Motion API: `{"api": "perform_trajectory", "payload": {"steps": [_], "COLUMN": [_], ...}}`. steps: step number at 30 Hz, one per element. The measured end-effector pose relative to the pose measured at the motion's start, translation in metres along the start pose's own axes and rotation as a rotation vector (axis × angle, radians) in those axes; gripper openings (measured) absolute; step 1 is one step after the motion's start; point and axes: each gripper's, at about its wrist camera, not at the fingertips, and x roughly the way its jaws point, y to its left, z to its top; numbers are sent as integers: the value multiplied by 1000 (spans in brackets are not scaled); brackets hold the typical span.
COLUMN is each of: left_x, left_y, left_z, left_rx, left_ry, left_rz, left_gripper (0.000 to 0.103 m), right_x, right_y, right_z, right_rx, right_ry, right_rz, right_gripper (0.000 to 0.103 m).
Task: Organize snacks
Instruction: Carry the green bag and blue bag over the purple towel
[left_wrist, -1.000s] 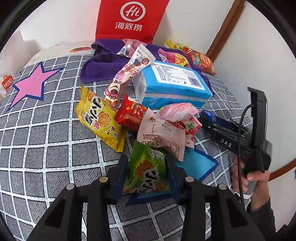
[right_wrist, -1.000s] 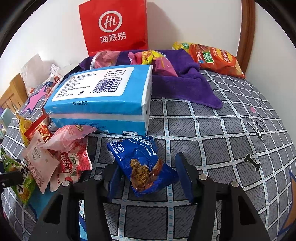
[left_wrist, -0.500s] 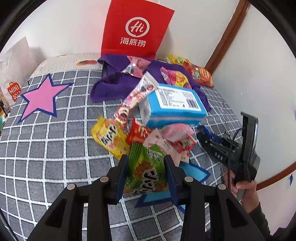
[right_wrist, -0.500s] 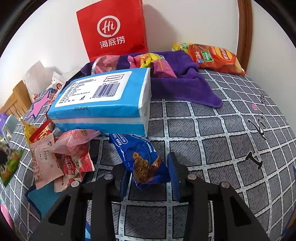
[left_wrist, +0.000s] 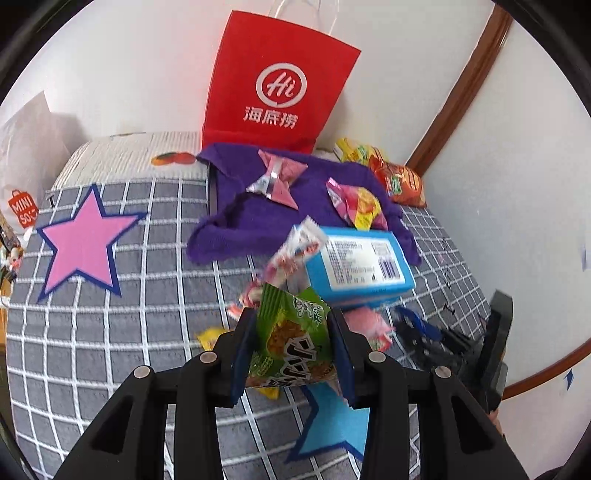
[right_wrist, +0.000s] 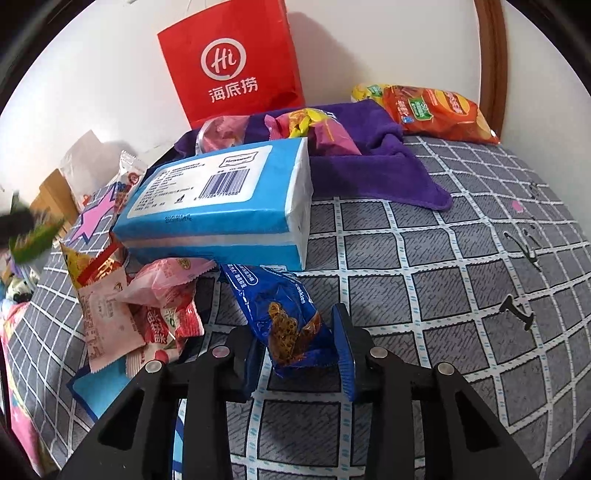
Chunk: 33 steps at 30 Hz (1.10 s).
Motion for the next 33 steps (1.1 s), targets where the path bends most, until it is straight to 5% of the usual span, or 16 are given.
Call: {"api": "perform_trajectory", "payload": {"steps": [16,23,33], "left_x": [17,24,30], "left_y": [9,1,-24], "left_z": [66,96,156], "left_rx": [-20,-10,34], "left_ry": [-24,-30,-92], "left_rz": [16,20,25], "left_gripper": [37,37,37], "right_x": [-57,-59,-26], "right_y": [-14,-4,14], "right_z": [56,123,224], "right_rx": [22,-17,-19], "right_ry": [-81,-135,-102], "right_rz": [4,-4,-60], "right_gripper": [22,22,22]}}
